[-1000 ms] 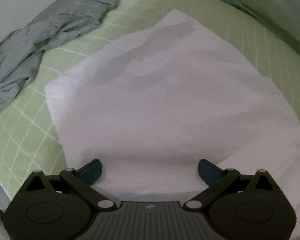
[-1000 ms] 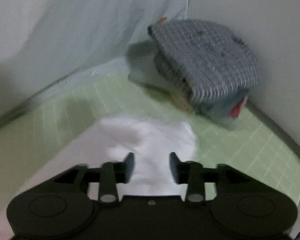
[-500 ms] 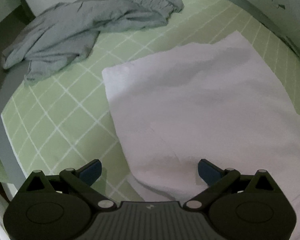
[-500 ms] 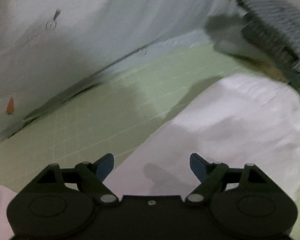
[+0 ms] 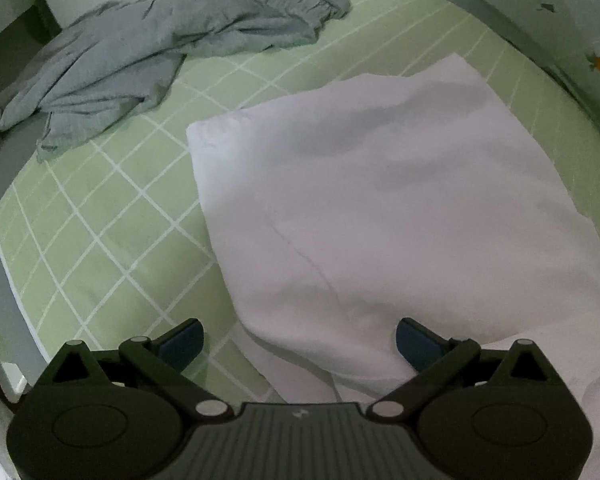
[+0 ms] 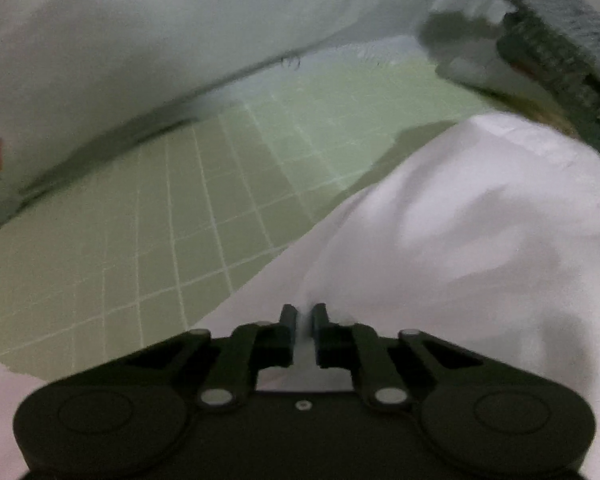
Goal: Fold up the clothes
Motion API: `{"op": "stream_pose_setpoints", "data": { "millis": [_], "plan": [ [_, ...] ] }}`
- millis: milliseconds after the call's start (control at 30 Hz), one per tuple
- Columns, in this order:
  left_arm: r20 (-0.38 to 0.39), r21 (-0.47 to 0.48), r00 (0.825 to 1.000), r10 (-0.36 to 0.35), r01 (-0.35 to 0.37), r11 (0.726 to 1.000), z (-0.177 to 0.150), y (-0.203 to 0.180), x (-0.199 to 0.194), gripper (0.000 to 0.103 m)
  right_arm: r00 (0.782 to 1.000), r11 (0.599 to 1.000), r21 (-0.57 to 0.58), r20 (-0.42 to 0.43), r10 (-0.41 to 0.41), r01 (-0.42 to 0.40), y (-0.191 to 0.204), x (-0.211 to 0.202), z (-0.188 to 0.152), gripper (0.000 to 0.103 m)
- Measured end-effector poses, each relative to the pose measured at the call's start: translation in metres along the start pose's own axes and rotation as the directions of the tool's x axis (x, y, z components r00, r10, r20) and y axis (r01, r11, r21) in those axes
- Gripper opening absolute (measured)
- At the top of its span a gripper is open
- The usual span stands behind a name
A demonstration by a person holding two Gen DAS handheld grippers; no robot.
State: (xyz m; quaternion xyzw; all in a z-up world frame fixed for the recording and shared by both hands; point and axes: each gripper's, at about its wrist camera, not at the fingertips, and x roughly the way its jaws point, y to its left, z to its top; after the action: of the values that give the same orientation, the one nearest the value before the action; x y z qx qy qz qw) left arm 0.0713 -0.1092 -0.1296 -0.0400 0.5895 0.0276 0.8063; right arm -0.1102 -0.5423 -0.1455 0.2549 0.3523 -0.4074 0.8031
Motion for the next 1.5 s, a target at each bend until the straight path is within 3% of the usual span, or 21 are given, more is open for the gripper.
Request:
{"op": "stream_pose_setpoints", "data": {
  "millis": [267, 400, 533, 633, 733, 900, 1067, 1167, 1333, 1400, 1500],
  "plan": [
    [0.051, 0.066, 0.998, -0.042, 0.039, 0.997, -0.018, 0.001, -0.026, 0.101, 0.999, 0.999, 0.047, 0.051, -0.007, 0.005, -0.071, -0.087, -0.036, 0.007],
    [0.062, 0.088, 0.996, -0.068, 0.062, 0.994, -0.034, 0.006, -0.039, 0.101, 1.000, 0.999, 0.023, -0.021, -0.022, 0.022, -0.093, -0.099, -0.066, 0.006],
    [0.064, 0.102, 0.994, -0.093, 0.086, 0.991, -0.050, 0.010, -0.049, 0.101, 0.998, 0.999, -0.022, -0.050, -0.025, 0.024, -0.090, -0.099, -0.071, 0.007],
    [0.071, 0.095, 0.992, -0.100, 0.093, 0.991, -0.055, 0.013, -0.053, 0.101, 1.000, 0.997, -0.067, -0.001, -0.030, 0.030, -0.078, -0.104, -0.061, 0.014],
    [0.088, 0.035, 0.989, -0.115, 0.113, 0.993, -0.055, 0.022, -0.056, 0.101, 0.998, 0.994, -0.108, 0.064, -0.020, 0.027, -0.064, -0.111, -0.051, 0.043],
    [0.139, -0.050, 0.984, -0.111, 0.119, 0.992, -0.049, 0.044, -0.062, 0.099, 0.992, 0.980, -0.196, 0.108, 0.061, -0.038, -0.029, -0.113, -0.041, 0.049],
    [0.125, -0.086, 0.984, -0.126, 0.137, 0.987, -0.024, 0.072, -0.046, 0.083, 0.988, 0.968, -0.224, 0.083, 0.131, -0.110, 0.022, -0.097, -0.043, 0.055],
    [0.092, -0.090, 0.984, -0.153, 0.161, 0.983, 0.000, 0.083, -0.028, 0.080, 0.984, 0.969, -0.189, 0.042, 0.170, -0.160, 0.051, -0.084, -0.043, 0.061],
    [0.067, -0.116, 0.989, -0.135, 0.142, 0.983, 0.031, 0.094, 0.002, 0.081, 0.977, 0.969, -0.132, -0.053, 0.204, -0.210, 0.103, -0.057, -0.046, 0.074],
    [0.053, -0.116, 0.989, -0.138, 0.143, 0.983, 0.040, 0.097, 0.011, 0.081, 0.975, 0.974, -0.094, -0.102, 0.195, -0.205, 0.122, -0.043, -0.049, 0.076],
    [0.046, -0.098, 0.987, -0.151, 0.155, 0.983, 0.053, 0.099, 0.022, 0.081, 0.977, 0.990, -0.044, -0.169, 0.126, -0.136, 0.145, -0.026, -0.057, 0.078]
  ]
}}
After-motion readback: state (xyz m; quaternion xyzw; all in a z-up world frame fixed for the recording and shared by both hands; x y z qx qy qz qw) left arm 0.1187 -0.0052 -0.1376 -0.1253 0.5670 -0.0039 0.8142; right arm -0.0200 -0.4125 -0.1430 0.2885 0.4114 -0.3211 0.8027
